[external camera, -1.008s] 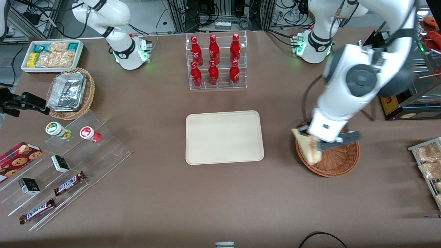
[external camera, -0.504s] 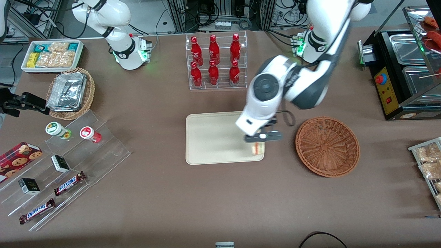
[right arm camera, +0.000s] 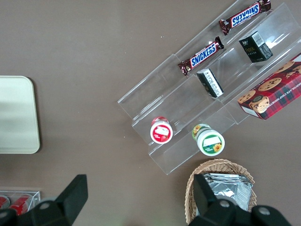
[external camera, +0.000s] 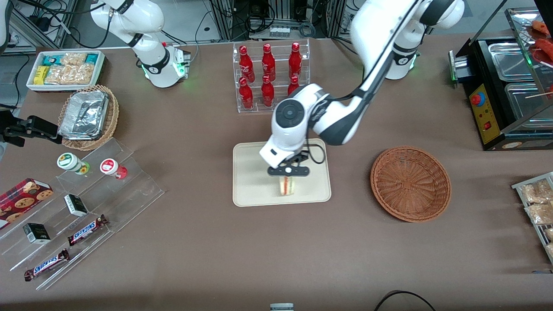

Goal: Place sandwich from basket to tray

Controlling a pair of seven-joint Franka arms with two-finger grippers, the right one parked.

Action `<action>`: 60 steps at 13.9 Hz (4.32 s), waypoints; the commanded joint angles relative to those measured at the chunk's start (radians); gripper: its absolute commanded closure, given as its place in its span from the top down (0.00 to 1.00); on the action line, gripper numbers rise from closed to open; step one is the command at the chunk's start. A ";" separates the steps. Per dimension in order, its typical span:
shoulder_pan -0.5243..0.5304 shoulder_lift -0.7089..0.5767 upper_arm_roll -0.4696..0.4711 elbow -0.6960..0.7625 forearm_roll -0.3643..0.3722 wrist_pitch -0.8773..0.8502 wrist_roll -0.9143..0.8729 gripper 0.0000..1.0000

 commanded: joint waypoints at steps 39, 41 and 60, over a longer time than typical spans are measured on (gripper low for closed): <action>0.556 -0.551 0.023 0.033 -0.022 -0.628 0.385 1.00; 0.600 -0.563 0.022 0.031 -0.025 -0.645 0.451 1.00; 0.614 -0.664 0.124 -0.053 -0.064 -0.662 0.655 1.00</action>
